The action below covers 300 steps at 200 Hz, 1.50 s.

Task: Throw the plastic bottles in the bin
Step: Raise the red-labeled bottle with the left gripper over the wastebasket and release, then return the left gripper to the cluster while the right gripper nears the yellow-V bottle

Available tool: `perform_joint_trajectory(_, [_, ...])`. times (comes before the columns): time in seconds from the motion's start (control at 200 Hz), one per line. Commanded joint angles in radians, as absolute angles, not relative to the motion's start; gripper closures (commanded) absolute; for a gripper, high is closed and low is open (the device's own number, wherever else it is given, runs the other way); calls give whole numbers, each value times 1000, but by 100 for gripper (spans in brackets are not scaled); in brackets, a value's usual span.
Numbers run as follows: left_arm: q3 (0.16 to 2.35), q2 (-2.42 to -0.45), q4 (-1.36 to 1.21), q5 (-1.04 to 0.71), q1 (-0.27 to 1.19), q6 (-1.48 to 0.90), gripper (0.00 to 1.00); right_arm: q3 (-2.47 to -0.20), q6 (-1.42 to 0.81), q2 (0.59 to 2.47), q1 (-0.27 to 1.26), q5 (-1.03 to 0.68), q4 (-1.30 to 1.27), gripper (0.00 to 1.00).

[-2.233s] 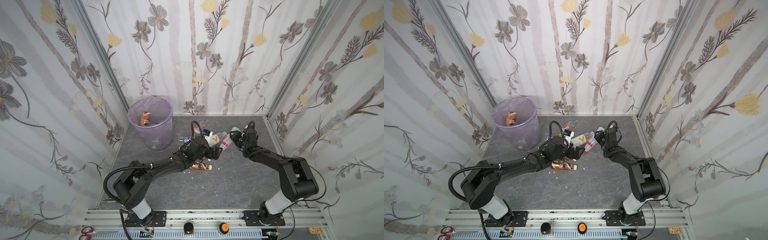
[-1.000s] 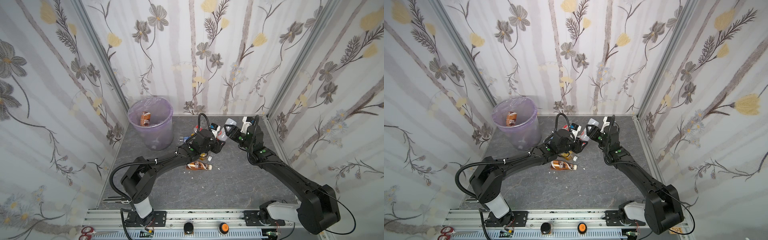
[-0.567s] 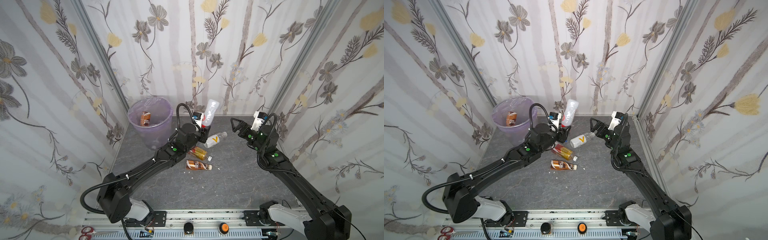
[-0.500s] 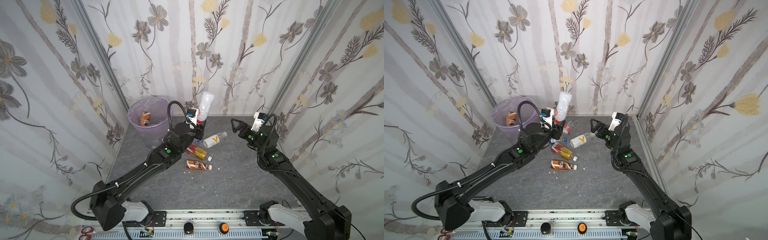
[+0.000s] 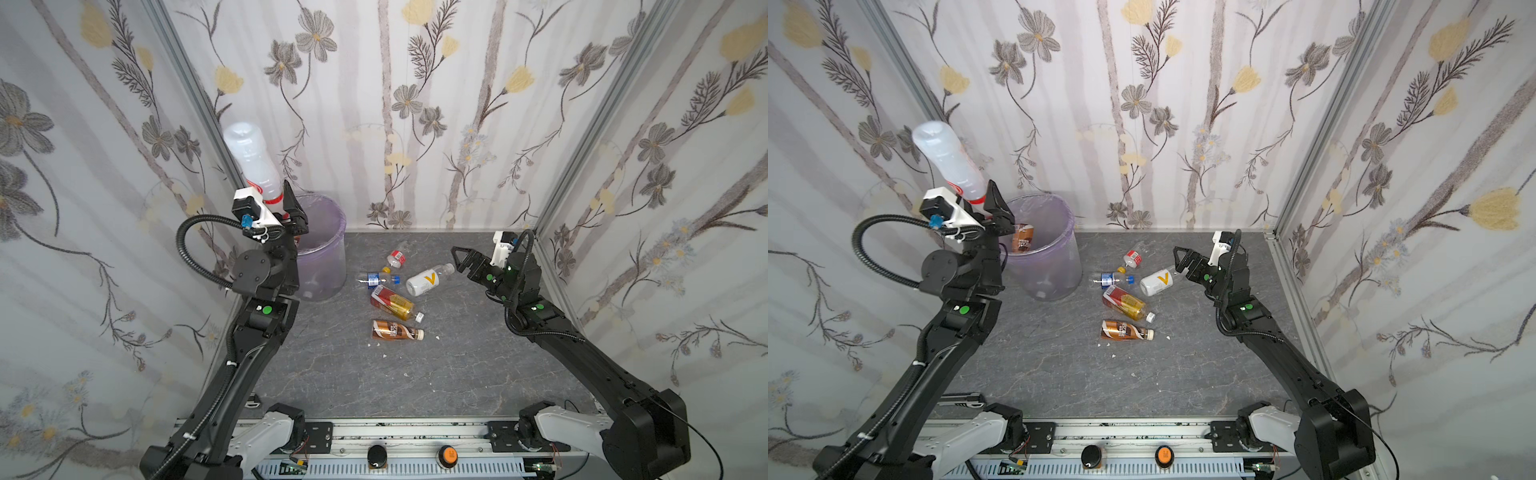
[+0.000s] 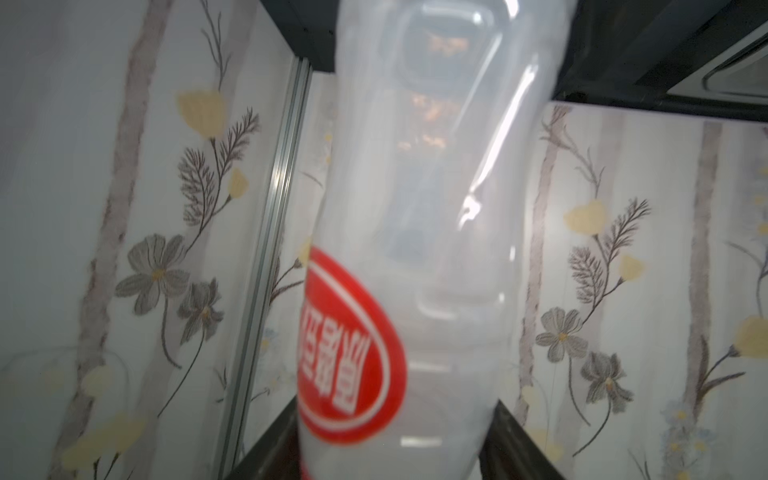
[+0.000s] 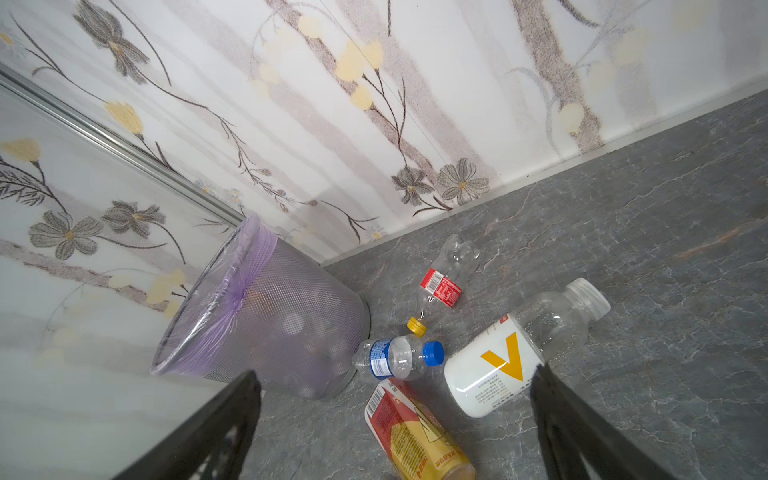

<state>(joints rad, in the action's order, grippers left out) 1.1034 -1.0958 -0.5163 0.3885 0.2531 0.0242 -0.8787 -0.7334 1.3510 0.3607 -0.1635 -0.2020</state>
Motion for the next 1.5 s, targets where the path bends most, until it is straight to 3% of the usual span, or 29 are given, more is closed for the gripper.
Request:
perform_joint_trajectory(0.0, [1107, -1155, -272, 322, 202, -248, 7, -881, -749, 1357, 365, -195, -255, 0])
perform_joint_trajectory(0.03, [1112, -1170, -245, 299, 200, -254, 0, -878, -749, 1354, 366, -196, -254, 0])
perform_joint_trajectory(0.18, [1414, -1278, 1, 227, 205, -298, 0, -868, -738, 1342, 369, -195, -244, 0])
perform_joint_trajectory(0.32, [1436, -1171, -60, 166, 258, -328, 0, -841, -745, 1334, 370, -190, -266, 0])
perform_joint_trajectory(0.49, [1343, -1111, -77, 132, 321, -337, 0, -834, -756, 1352, 373, -186, -282, 0])
perform_joint_trajectory(0.769, [1072, -1154, -88, 34, 575, -426, 0, -834, -713, 1427, 406, -145, -216, 0])
perform_joint_trajectory(1.074, [772, -1124, -37, -11, 663, -516, 0, -877, -646, 1558, 402, -122, -122, 0])
perform_joint_trajectory(1.239, [788, -1155, -35, 9, 664, -546, 0, -984, -683, 1704, 366, -104, -62, 0])
perform_joint_trajectory(1.494, [975, -1384, -35, -52, 667, -535, 0, -1145, -804, 1935, 314, -184, -47, 0])
